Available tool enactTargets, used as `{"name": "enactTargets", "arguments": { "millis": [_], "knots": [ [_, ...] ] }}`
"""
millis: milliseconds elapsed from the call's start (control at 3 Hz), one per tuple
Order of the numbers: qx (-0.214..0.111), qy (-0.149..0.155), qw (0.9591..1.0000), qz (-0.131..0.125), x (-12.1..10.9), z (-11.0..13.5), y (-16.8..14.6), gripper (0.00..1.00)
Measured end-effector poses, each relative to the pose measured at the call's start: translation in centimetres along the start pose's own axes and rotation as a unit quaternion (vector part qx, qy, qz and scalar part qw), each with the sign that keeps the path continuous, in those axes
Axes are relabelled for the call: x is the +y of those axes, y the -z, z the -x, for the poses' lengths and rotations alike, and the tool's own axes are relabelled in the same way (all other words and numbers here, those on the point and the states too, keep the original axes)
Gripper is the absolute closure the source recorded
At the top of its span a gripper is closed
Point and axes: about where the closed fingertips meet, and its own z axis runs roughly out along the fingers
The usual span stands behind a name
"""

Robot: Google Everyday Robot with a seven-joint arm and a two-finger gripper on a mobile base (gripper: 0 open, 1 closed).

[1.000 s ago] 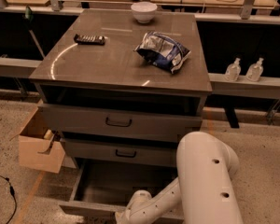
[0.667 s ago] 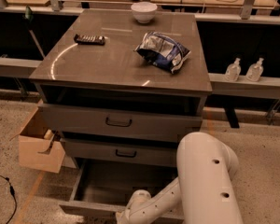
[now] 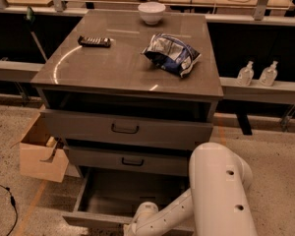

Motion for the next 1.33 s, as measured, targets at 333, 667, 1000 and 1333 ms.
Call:
{"name": "enactTargets", "arguments": {
  "millis": [333,667,1000,1333],
  "knots": [
    [0.001,0.0,1.0,-0.005,0.1,-0.2,-0.9,0.13],
    [-0.001,0.002,1.0,-0.006,-0.1,-0.1,-1.1,0.1],
    [-0.001,0.007,0.9999,-0.014,-1.0,0.2,-1.2,0.0],
    [-0.001,0.011,0.9996,-0.026,-2.1,0.5,-1.2,0.0]
  ]
}}
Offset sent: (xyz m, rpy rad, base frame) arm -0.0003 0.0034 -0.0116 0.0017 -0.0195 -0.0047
